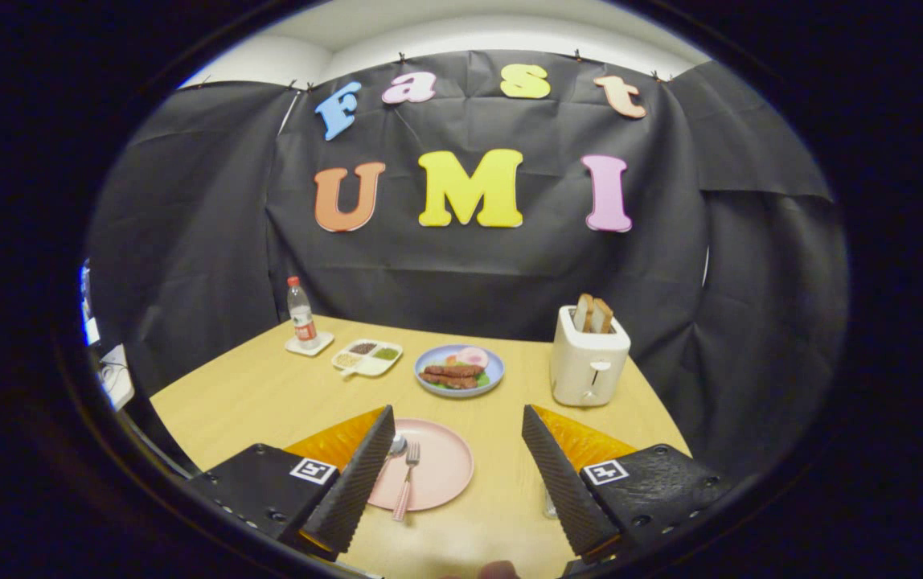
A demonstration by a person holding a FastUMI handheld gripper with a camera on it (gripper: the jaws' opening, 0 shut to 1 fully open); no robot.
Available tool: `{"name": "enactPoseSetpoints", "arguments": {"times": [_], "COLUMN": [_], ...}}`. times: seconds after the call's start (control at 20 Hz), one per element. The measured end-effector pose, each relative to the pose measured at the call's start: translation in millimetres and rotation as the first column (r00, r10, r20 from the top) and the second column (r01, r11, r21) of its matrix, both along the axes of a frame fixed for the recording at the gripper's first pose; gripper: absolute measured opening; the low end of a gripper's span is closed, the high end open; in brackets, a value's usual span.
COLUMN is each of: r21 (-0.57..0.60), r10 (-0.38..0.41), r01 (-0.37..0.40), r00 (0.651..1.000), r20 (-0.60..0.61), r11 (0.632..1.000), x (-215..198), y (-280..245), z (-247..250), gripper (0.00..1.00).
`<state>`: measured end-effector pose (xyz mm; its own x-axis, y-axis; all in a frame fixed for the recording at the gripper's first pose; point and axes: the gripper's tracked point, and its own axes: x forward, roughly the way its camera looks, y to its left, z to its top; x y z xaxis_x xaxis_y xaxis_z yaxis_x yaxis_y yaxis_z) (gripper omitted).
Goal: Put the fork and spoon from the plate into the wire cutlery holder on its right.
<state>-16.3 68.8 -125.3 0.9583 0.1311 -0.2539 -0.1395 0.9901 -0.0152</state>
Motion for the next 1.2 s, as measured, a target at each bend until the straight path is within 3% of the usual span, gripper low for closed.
{"name": "enactPoseSetpoints", "arguments": {"times": [0.55, 0.75, 1.05, 1.1, 1.2], "r21": [-0.058, -0.070, -0.076, -0.074, -0.076], "r10": [0.043, 0.007, 0.020, 0.021, 0.021], "r01": [-0.060, -0.030, -0.051, -0.052, -0.055], "r00": [0.965, 0.949, 0.932, 0.928, 0.920], "r20": [-0.258, -0.316, -0.362, -0.372, -0.391], "r11": [0.997, 0.997, 0.996, 0.996, 0.996], "x": [-21.4, -14.9, -7.7, -7.9, -10.6], "y": [50.3, 49.6, 57.6, 58.1, 54.9], "z": [-143.1, -173.1, -186.2, -187.9, -183.3], "gripper": [0.96, 0.69, 0.29, 0.17, 0.14]}}
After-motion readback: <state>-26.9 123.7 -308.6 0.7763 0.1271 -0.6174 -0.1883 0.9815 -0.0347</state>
